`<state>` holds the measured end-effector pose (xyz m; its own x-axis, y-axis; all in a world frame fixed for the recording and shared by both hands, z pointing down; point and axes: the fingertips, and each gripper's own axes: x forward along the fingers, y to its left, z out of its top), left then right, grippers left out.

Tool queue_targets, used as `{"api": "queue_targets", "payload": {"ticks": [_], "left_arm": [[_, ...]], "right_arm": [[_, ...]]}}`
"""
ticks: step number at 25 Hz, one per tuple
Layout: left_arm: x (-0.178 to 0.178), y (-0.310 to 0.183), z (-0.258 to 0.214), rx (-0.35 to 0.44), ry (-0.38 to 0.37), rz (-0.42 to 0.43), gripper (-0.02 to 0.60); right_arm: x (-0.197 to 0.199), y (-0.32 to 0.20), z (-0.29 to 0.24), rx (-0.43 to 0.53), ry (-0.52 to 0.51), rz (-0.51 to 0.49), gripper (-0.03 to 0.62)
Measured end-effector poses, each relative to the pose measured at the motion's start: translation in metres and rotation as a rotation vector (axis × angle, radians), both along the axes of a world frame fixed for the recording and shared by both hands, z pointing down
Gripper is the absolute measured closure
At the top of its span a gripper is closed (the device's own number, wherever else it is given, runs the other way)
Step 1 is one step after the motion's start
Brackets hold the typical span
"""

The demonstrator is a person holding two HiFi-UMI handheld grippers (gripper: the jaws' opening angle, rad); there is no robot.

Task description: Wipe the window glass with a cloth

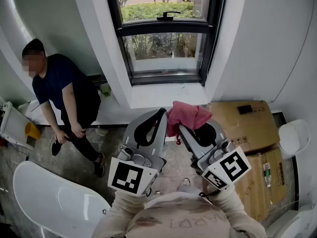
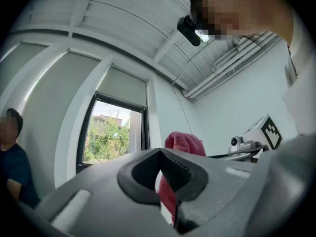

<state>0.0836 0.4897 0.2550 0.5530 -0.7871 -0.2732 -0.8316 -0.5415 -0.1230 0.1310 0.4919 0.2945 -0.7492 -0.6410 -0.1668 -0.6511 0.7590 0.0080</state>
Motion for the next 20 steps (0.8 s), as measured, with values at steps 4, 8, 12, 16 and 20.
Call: {"api": "queue_targets", "payload": {"ticks": [4,8,12,16,20], "left_arm": [[0.001,-0.002,0.001,-0.006,0.013,-0.004,0.581],[0.003,-0.004,0.003,-0.009,0.012,-0.007,0.581],[0.013,-0.010,0.001,0.000,0.012,-0.007,0.581],[0.028,-0.021,-0.003,0.006,0.008,-0.014,0.581],[0.050,-0.034,-0.006,0.008,0.016,-0.020,0.581]], "right_arm": [[0.001,-0.001,0.000,0.002,0.004,-0.004,0.468],[0.003,-0.002,0.002,0.005,0.007,-0.008,0.468],[0.012,-0.008,0.001,0.007,-0.002,-0.005,0.468],[0.026,-0.018,-0.004,0.009,-0.021,-0.018,0.467],[0.046,-0.027,-0.009,0.057,0.031,-0.028,0.467]]}}
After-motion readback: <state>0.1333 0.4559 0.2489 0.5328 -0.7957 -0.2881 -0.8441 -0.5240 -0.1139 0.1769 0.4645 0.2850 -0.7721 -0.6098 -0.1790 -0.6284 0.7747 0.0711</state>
